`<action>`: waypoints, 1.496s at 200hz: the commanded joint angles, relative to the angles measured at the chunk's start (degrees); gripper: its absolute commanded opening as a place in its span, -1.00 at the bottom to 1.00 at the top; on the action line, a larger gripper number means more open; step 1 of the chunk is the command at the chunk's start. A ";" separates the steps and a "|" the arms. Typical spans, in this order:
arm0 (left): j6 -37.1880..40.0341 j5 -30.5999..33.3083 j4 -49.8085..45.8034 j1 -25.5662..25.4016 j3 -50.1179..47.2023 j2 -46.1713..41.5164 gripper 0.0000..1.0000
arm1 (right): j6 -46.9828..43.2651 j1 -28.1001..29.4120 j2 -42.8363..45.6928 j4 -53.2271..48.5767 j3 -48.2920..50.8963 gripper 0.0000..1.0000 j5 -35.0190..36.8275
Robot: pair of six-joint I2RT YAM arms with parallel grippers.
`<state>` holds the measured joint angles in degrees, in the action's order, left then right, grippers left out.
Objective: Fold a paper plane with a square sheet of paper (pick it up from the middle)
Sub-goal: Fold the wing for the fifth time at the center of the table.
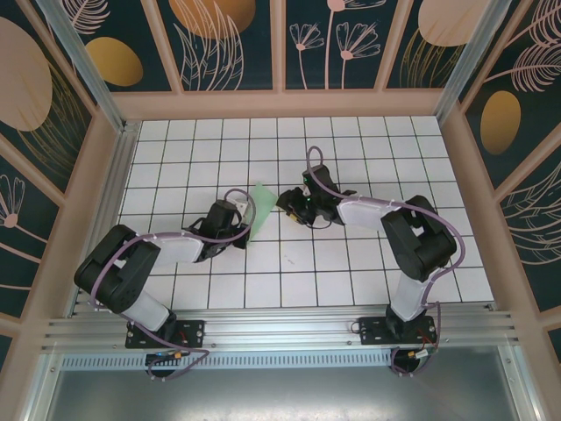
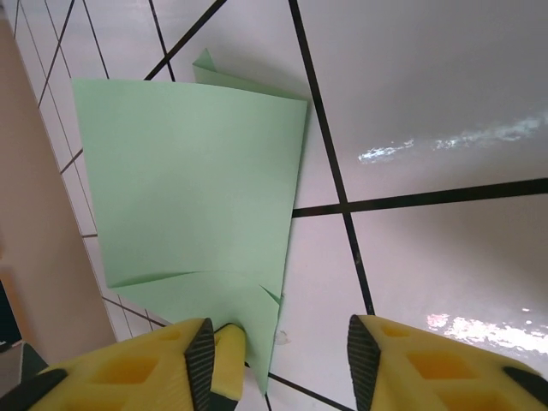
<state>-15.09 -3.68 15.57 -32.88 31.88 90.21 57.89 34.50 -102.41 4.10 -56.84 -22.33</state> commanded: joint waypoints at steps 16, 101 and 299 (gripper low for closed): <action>5.56 4.85 -1.13 -3.94 2.51 3.17 -1.00 | 5.93 -0.35 0.21 0.16 -3.07 0.10 -2.90; 8.94 11.04 -2.13 -9.39 6.18 7.60 -1.00 | 3.99 -0.73 -5.91 -7.24 -11.93 0.30 -9.25; 6.48 16.56 -3.45 -10.44 6.04 6.11 -0.86 | -6.75 0.98 -16.72 -24.41 -27.15 -0.46 -10.70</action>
<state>-7.31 11.18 15.40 -43.20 37.52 96.44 52.80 35.40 -118.30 -18.52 -82.48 -34.09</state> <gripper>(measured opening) 0.064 0.280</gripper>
